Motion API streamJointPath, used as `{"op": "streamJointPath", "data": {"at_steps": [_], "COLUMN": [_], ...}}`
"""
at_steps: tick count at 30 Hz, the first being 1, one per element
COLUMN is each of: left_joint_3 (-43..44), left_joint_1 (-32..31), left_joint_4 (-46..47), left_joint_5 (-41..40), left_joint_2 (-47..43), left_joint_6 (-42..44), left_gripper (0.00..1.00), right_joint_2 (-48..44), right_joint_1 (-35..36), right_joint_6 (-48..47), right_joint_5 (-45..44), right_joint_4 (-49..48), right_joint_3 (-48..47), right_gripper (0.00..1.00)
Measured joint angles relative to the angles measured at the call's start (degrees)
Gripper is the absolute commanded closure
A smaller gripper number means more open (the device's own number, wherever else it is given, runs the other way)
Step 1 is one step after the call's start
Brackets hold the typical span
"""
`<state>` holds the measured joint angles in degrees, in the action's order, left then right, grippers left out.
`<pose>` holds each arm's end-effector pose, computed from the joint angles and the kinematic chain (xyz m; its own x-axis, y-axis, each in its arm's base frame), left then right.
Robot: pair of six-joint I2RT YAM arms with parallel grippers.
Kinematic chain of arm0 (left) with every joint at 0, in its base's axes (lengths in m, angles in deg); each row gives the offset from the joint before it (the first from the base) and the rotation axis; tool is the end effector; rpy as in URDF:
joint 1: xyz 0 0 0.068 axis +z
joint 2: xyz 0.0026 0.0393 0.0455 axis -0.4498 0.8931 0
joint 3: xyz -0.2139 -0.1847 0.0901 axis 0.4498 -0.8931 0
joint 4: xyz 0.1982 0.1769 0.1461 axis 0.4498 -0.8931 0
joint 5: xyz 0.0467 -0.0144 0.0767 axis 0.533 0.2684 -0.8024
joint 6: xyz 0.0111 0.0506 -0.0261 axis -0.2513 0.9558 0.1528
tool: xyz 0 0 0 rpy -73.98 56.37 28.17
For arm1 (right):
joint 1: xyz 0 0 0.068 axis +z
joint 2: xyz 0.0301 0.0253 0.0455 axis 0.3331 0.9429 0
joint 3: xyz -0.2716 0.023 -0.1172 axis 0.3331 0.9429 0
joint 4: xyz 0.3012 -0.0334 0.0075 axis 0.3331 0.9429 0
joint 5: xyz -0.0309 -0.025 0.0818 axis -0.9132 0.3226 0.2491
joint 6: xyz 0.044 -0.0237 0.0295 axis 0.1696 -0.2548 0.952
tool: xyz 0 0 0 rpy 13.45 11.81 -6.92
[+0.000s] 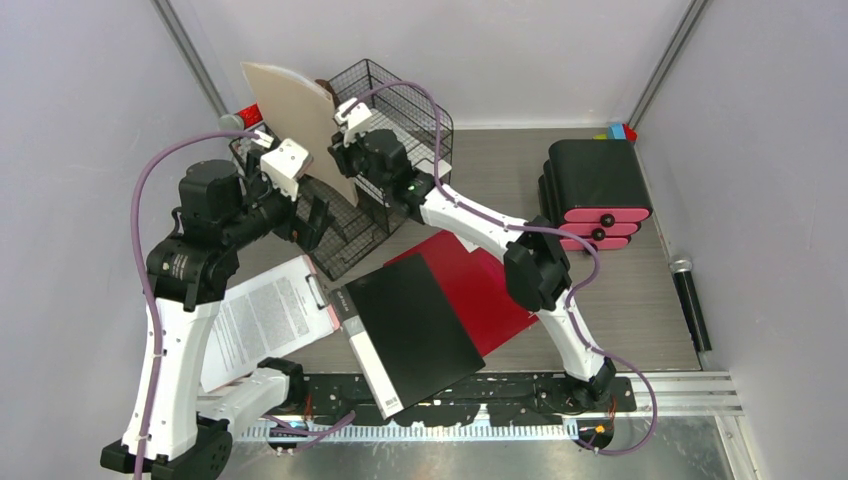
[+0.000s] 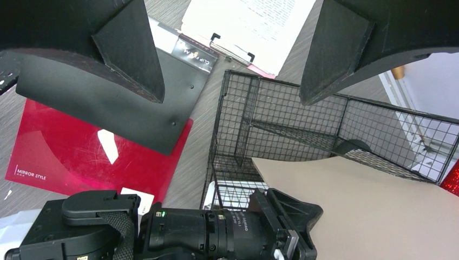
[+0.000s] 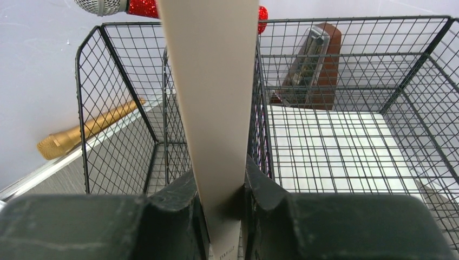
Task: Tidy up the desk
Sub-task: Place the folder in the storage box.
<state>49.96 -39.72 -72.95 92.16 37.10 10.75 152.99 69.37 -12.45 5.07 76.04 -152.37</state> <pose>0.1706 -0.0516 0.5050 -0.2623 0.2958 -0.9185 0.5554 0.8247 0.1069 0.3973 0.4659 0.3399 -0.0125 -0.0140 -0.9998 -0.6995 0.7146 -0.0012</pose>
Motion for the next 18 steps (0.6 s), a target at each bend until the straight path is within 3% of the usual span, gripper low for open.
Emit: {"op": "streamJointPath", "data": {"at_steps": [9,18], "left_joint_3": [-0.37,-0.57], "left_joint_1": [0.0,0.0], "left_joint_4": [0.02,0.0], "left_joint_5": [0.24,0.66], "left_joint_2": [0.0,-0.13], "left_joint_6": [0.02,0.04], "left_gripper": [0.0,0.0], "right_joint_2": [0.0,0.0], "right_joint_1": [0.87,2.12], "right_joint_6": [-2.56,-1.51], "right_joint_5": [-2.6,-4.5], "right_joint_4": [-5.29,-2.56], "right_joint_3": [2.73,2.51], "right_gripper": [1.0,1.0]}}
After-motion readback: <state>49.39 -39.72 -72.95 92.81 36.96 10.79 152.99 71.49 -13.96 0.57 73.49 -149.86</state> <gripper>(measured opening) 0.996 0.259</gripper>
